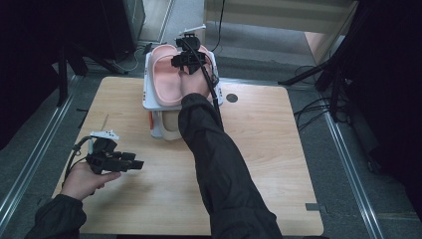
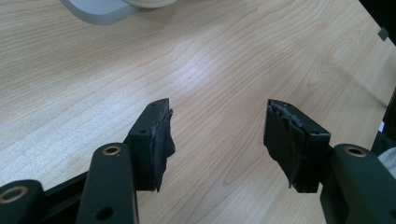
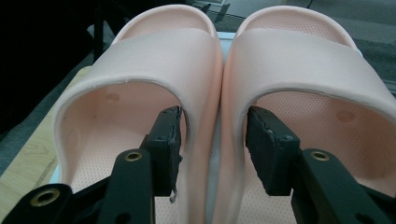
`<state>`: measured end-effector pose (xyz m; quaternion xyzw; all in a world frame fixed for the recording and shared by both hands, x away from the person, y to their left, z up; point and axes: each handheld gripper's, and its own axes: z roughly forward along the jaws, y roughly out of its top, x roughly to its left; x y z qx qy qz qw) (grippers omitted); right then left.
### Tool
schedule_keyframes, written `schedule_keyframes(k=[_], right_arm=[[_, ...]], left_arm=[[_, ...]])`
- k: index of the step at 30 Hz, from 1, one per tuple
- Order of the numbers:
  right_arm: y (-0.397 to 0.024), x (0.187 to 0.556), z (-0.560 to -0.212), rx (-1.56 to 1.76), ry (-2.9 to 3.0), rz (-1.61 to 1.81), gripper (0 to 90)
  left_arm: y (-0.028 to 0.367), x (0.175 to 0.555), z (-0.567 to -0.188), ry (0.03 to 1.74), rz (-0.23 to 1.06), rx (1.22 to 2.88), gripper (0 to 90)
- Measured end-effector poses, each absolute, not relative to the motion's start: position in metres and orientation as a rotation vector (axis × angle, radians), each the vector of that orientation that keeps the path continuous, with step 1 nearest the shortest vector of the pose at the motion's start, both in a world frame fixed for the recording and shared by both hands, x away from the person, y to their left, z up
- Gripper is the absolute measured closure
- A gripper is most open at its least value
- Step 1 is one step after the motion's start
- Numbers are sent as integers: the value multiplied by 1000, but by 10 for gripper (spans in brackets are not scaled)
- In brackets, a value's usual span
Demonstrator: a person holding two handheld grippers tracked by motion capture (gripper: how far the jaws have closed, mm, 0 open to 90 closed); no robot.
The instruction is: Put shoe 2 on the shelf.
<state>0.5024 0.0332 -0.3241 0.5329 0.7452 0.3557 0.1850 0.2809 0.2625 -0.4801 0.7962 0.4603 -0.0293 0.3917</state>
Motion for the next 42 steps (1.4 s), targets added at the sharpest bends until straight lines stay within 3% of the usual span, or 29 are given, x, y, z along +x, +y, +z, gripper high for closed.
schedule_keyframes(k=[17, 42], right_arm=[[16, 479, -311, 1412, 2189, 1105, 566], [-22, 404, -305, 1225, 2369, 1247, 574]], left_arm=[[263, 281, -481, 1179, -74, 2028, 411], [260, 283, -484, 1195, -73, 2047, 396]])
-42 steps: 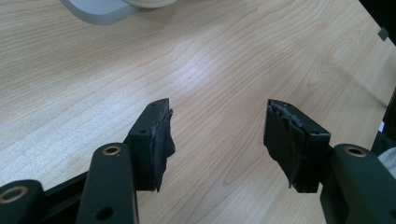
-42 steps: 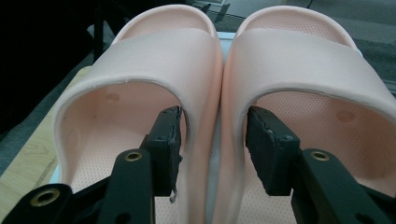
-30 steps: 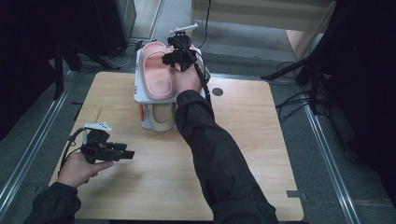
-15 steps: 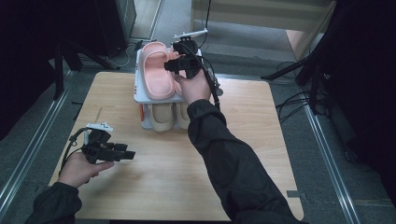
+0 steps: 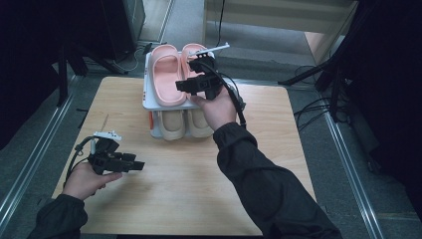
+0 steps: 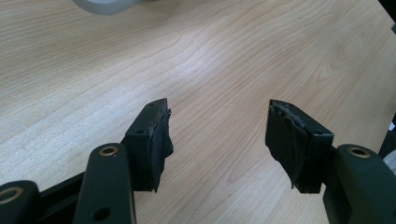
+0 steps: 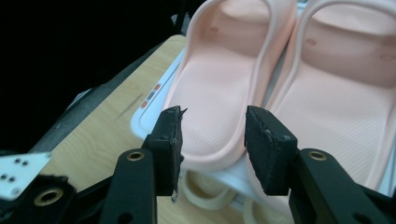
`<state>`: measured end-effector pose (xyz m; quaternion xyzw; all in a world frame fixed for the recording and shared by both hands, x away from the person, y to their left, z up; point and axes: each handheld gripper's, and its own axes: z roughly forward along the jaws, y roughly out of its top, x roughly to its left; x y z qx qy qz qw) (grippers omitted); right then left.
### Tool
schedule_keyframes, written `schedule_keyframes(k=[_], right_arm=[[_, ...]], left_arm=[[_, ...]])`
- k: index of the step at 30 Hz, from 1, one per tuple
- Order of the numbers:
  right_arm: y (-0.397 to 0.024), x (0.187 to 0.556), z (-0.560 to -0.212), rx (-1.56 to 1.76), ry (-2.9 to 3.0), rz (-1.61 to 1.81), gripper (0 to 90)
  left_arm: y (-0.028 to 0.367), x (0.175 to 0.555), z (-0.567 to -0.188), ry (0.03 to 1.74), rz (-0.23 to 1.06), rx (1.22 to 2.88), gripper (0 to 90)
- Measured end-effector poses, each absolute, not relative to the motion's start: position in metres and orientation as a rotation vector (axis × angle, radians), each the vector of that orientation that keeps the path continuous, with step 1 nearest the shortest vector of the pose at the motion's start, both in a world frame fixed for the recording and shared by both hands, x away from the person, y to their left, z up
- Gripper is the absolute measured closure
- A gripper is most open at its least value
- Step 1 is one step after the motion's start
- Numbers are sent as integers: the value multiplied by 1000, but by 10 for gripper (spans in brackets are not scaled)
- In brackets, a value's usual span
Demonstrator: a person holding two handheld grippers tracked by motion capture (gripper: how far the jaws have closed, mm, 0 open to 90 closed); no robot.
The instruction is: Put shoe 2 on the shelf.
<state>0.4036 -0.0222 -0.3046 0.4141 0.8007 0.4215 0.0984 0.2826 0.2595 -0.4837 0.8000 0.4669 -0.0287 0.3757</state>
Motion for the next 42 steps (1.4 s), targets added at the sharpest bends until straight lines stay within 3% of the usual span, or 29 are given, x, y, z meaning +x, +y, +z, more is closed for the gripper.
schedule_keyframes(k=[9, 24, 42], right_arm=[[-38, 381, -318, 1146, 2429, 1311, 619], [-68, 343, -366, 977, 2532, 1369, 610], [-109, 329, -428, 956, 2542, 1441, 567]], left_arm=[[260, 283, -485, 1202, -67, 2051, 397], [258, 283, -486, 1196, -56, 2059, 395], [247, 295, -486, 1157, -64, 2075, 388]])
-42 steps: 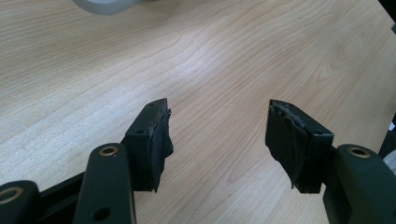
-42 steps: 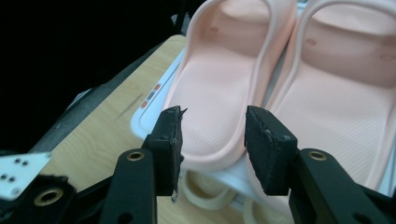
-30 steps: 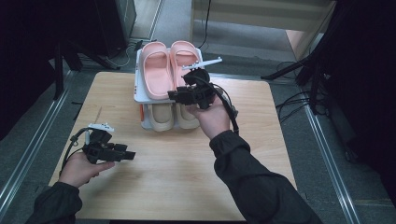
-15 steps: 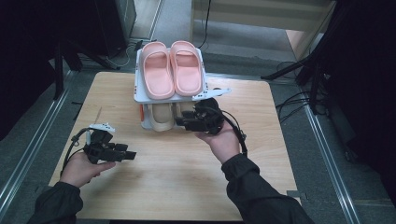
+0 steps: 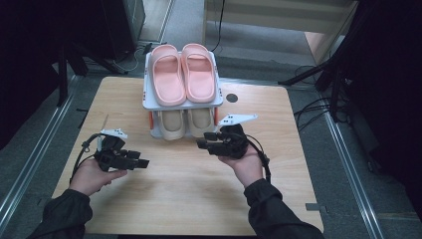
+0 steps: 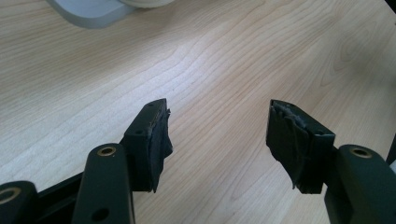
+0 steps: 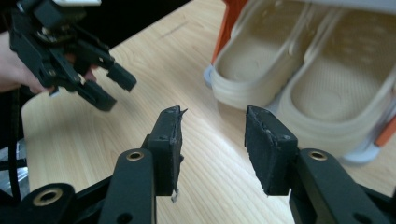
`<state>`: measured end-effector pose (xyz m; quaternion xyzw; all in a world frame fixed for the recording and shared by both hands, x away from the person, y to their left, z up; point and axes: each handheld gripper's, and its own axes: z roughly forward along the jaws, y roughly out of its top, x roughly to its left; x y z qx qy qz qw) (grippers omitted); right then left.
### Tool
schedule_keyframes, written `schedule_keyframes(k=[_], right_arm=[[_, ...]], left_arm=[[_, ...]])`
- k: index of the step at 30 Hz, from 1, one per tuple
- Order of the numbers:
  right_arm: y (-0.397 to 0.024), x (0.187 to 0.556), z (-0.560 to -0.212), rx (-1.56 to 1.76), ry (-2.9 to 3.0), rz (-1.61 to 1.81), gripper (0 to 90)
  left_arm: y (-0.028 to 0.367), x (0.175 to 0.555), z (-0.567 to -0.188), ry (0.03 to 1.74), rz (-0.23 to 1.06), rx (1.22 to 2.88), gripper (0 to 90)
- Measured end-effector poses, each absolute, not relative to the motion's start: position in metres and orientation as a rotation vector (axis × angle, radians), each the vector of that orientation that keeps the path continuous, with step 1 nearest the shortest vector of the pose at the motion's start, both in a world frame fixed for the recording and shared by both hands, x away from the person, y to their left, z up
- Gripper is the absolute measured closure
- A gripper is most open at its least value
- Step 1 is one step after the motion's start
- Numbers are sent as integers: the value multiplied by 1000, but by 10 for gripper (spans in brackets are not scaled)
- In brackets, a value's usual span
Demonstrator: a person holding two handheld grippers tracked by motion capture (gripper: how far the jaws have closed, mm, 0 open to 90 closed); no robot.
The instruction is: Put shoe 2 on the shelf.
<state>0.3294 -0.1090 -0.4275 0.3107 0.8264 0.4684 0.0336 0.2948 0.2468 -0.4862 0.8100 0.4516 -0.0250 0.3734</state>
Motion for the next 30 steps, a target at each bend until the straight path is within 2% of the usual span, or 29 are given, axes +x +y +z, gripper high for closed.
schedule_keyframes(k=[13, 30], right_arm=[[-130, 318, -461, 961, 2547, 1435, 542], [-143, 315, -486, 1003, 2556, 1377, 523]], left_arm=[[234, 308, -486, 1111, -88, 2104, 378], [224, 311, -484, 1094, -83, 2093, 363]])
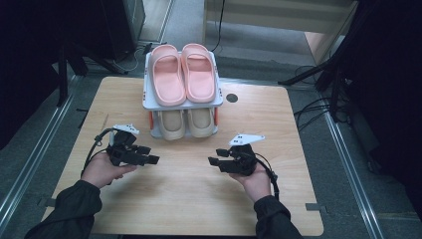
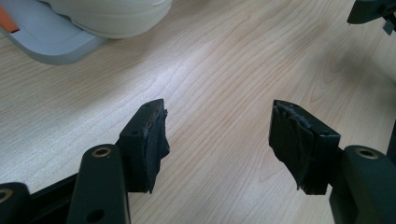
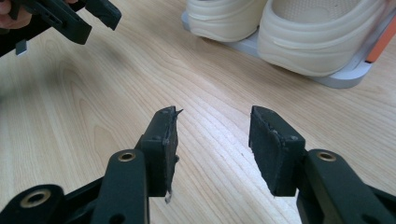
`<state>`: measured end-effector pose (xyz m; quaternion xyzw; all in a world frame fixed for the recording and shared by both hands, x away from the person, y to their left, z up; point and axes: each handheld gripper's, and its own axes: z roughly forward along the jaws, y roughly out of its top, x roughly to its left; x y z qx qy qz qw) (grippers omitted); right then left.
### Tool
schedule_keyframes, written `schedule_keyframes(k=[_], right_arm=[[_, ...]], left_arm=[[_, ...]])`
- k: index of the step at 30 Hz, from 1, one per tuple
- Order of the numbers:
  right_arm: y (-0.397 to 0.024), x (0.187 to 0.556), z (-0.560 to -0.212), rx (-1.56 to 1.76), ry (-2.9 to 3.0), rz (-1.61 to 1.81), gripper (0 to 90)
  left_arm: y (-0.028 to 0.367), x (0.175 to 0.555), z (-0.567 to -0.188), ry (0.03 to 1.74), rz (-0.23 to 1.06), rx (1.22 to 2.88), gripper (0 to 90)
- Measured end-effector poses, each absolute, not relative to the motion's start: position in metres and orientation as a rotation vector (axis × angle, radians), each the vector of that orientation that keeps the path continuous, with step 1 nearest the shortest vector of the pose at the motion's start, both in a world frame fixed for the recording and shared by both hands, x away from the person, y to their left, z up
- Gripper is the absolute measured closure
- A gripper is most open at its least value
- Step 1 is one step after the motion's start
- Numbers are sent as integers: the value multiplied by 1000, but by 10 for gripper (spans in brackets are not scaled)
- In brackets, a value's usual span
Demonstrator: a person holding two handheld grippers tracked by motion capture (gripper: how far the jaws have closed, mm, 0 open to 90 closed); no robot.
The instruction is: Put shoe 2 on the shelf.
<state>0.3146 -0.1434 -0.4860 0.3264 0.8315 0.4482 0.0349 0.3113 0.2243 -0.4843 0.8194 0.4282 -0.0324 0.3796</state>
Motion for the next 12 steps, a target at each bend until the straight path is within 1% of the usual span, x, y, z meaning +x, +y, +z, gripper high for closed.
schedule_keyframes(k=[9, 12], right_arm=[[-143, 315, -490, 1005, 2572, 1372, 491], [-145, 316, -489, 1002, 2570, 1372, 470]], left_arm=[[226, 311, -486, 1096, -71, 2079, 345], [225, 310, -486, 1059, -29, 2103, 342]])
